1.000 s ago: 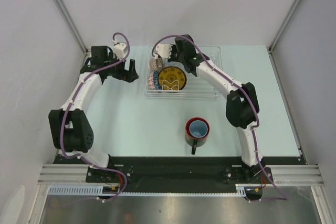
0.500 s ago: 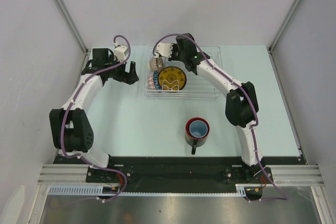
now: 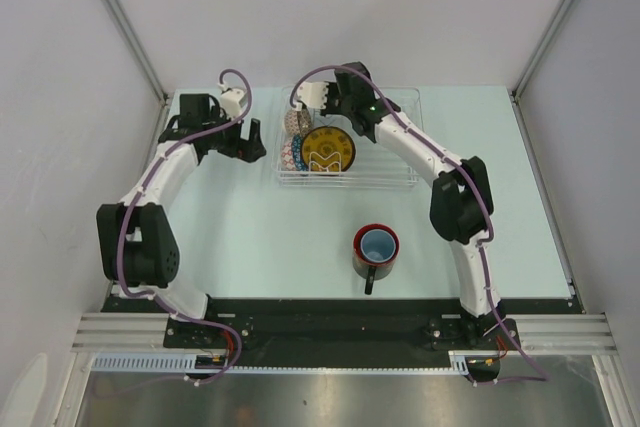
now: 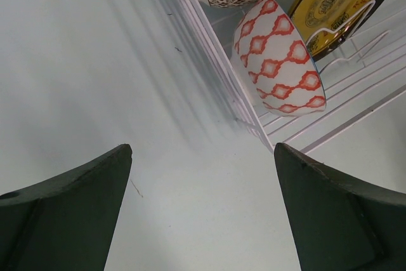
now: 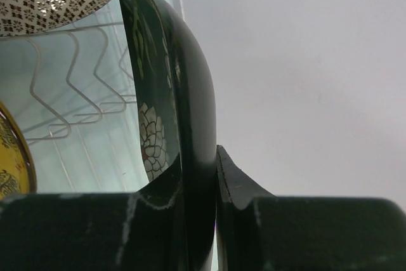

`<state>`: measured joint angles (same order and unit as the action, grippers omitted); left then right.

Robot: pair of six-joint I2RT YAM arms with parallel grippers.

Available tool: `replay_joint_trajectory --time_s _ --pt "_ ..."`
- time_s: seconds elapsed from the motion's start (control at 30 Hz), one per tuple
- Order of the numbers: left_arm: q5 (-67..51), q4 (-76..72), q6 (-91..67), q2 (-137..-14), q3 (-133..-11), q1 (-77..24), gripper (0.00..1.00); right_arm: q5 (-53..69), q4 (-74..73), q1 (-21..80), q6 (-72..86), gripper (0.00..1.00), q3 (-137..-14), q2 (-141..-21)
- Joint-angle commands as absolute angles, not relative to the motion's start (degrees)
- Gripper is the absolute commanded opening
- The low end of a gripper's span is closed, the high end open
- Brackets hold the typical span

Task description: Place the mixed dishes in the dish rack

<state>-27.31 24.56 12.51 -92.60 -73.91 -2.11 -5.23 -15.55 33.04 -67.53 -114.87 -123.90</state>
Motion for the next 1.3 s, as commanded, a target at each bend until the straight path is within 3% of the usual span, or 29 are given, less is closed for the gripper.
replay_joint_trajectory --time_s 0.0,0.8,1.27 --pt "-27.16 21.98 12.3 -93.86 -73.83 -4.56 1.0 -7.91 -3.6 32.96 -70.93 0.0 -117.6 -113.56" --pt "-17.67 22.14 22.4 -92.99 -64.42 -11.85 1.0 -2.38 -0.53 29.27 -67.15 0.0 -117.16 -115.84" --pt "-20.48 28.65 30.58 -86.32 -58.36 -15.12 1.0 -0.53 -0.62 31.11 -65.57 0.0 -109.6 -114.35"
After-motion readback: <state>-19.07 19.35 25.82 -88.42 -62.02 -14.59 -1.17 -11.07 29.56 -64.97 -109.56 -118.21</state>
